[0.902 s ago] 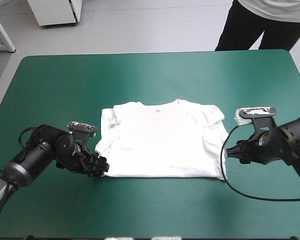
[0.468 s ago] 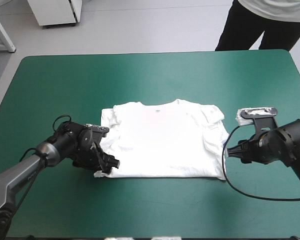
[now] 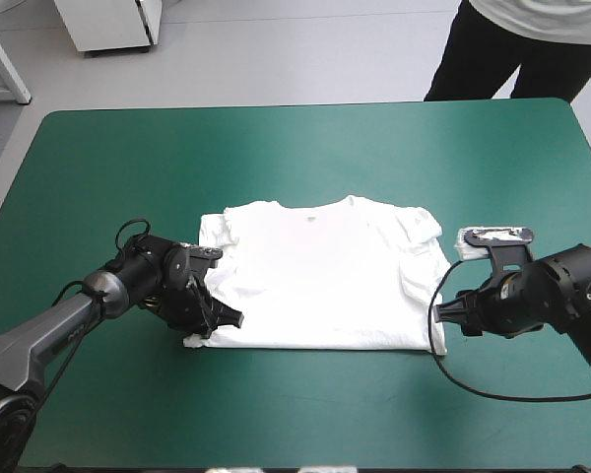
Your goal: Fold the cloth
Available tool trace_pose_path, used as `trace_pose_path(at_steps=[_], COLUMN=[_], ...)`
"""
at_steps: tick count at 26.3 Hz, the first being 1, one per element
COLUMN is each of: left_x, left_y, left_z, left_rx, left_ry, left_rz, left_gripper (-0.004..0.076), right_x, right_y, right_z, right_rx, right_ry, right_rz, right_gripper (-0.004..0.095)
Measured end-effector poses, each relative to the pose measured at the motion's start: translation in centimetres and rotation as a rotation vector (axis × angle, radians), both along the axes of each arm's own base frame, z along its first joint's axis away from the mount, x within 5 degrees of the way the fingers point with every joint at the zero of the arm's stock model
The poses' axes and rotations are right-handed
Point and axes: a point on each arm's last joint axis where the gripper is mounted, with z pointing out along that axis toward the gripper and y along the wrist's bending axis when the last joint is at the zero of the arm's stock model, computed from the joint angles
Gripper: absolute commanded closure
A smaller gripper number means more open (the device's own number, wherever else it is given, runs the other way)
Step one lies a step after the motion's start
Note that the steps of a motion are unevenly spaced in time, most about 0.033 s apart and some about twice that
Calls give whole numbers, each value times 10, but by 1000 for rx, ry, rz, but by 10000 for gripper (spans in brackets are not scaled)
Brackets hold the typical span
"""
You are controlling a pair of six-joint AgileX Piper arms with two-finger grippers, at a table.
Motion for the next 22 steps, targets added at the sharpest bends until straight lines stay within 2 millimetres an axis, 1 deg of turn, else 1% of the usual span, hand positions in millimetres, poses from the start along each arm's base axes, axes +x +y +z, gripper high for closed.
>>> trace_pose_path(at_steps=[1,6,10,12,13,19,20,22], left_x=[0,1,2,2,2,2,2,2], left_y=[-1,-2,-3,-3,-3,-3,-3,-3], left_z=[0,-1,-3,-2,-3,-2,-2,-2], left_rx=[-5,-14,-12,-15,-15,-18,-18,-19], left_ry=[2,13,20,20,21,20,20,20], left_rz=[-2,-9,-14,-16,-22,-31,-33,-37], left_gripper=[732,734,734,734,734,734,734,734], right_x=[0,-3,3,12,21,43,48,54], right_y=[1,6,9,12,16,26,28,30], right_z=[-3,-29,-46,-55,-65,-95,-104,-115], right_rx=[9,64,80,71,67,65,58,50], right_ry=[8,46,53,71,81,158,181,206], right_rz=[3,4,0,4,10,43,47,46], right_gripper=[367,365,365,365,365,366,366,384])
